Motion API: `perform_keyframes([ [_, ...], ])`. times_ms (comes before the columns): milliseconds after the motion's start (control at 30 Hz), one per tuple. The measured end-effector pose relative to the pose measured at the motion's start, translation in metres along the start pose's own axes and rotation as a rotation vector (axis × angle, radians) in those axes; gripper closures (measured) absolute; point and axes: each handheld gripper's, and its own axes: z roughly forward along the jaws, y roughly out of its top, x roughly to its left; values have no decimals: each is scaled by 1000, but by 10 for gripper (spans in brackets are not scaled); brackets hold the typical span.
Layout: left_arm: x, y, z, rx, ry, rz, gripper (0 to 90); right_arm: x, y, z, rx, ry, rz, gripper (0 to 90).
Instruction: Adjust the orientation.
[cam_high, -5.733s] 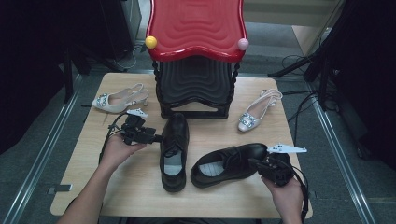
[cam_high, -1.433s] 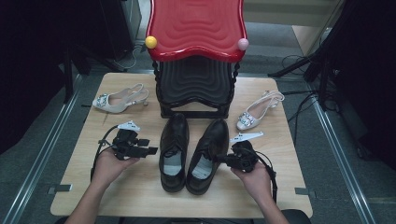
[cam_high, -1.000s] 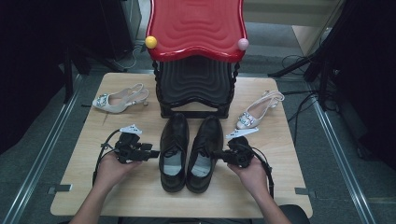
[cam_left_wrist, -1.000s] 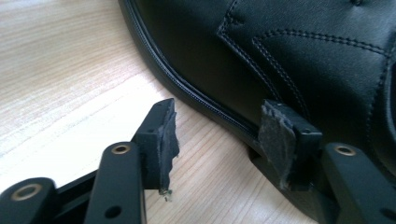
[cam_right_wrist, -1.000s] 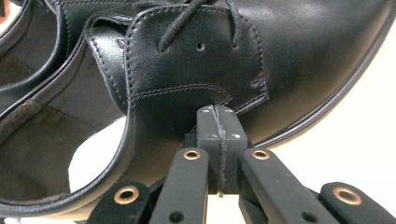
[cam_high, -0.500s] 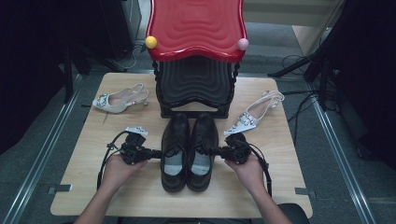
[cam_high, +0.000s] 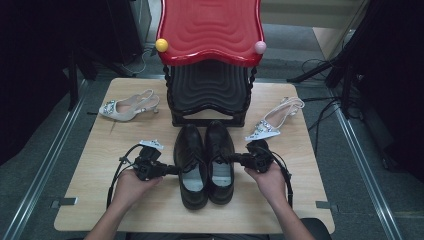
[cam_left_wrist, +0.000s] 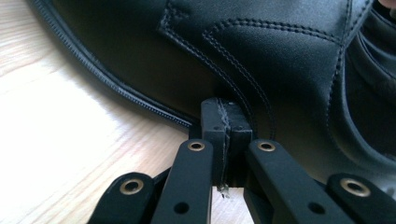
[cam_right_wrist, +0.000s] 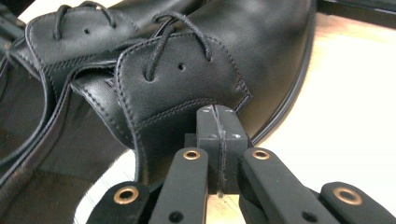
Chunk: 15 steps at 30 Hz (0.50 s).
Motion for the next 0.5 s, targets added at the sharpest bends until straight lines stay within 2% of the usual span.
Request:
perform_keyframes([
  [167, -7, 0, 8, 2, -36, 12, 900, -4, 1, -6, -22, -19, 9, 900],
  [300, -16, 1, 17, 5, -44, 47, 899, -10, 1, -11, -38, -42, 23, 897],
  [400, -18, 3, 19, 9, -49, 54, 899, -16, 1, -15, -52, -39, 46, 874],
  [433, -18, 3, 18, 24, -49, 50, 898, -17, 1, -16, -55, -40, 43, 862],
  [467, -17, 3, 17, 35, -40, 50, 886, -17, 1, -18, -56, -37, 47, 854],
  [500, -15, 3, 15, 46, -36, 53, 829, -18, 1, -19, -57, -37, 45, 847],
])
